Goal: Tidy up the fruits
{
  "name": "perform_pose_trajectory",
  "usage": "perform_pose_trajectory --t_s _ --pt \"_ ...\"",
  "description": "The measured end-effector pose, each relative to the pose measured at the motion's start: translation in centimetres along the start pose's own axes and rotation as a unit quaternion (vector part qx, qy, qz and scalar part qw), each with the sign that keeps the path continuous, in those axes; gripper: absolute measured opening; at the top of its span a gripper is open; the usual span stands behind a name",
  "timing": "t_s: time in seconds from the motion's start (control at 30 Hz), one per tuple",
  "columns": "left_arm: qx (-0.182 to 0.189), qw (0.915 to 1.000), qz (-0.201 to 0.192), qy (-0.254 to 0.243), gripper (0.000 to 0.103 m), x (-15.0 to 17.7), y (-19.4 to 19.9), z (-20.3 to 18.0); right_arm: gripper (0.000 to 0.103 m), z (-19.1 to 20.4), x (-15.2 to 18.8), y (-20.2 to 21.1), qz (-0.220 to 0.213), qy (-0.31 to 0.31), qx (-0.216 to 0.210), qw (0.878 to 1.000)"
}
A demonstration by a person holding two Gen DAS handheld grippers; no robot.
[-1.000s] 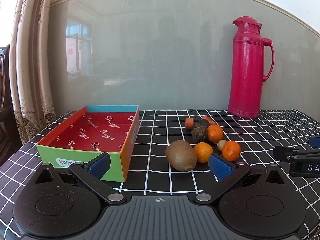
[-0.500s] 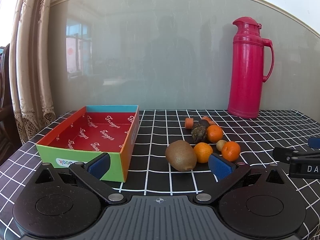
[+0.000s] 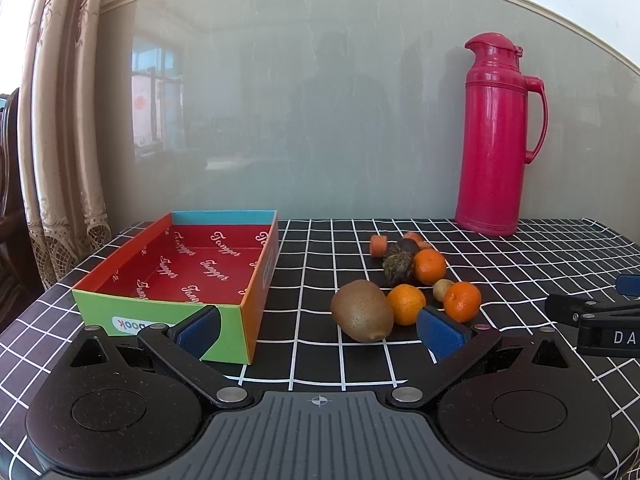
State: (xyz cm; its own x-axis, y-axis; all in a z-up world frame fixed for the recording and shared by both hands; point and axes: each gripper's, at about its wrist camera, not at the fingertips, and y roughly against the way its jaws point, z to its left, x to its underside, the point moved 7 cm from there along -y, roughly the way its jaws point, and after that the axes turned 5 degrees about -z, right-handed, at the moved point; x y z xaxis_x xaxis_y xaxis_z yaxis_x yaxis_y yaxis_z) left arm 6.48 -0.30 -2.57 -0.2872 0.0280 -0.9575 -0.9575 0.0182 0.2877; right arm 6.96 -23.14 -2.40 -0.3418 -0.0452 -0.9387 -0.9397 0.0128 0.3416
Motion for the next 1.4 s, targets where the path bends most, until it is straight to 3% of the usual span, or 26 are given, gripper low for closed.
perform_pose_trajectory --t_s 0.7,0.87,1.1,1.23,1.4 --pt "0.000 1.0000 0.001 0.001 0.103 0.0 0.0 0.0 0.103 0.0 0.0 0.0 0.000 0.000 0.001 1.000" --pt "0.016 0.9998 0.009 0.004 0.103 0.0 -0.2 -0.6 0.103 -0.2 -0.1 0.1 -0.002 0.001 0.004 1.000" --pt "0.033 0.9994 0.002 0.004 0.103 -0.7 -0.7 -2.7 0.103 -1.9 -0.8 0.5 -0.025 -0.016 0.036 0.999" --pt "0.026 0.9996 0.011 -0.003 0.103 -0.6 -1.3 -3.6 0.103 -2.6 -0.6 -0.2 -0.016 -0.022 0.045 0.999" --pt "0.058 0.9981 0.019 0.009 0.103 -0.4 -2.0 -5.5 0.103 -3.9 -0.7 -0.7 -0.016 -0.027 0.061 0.998"
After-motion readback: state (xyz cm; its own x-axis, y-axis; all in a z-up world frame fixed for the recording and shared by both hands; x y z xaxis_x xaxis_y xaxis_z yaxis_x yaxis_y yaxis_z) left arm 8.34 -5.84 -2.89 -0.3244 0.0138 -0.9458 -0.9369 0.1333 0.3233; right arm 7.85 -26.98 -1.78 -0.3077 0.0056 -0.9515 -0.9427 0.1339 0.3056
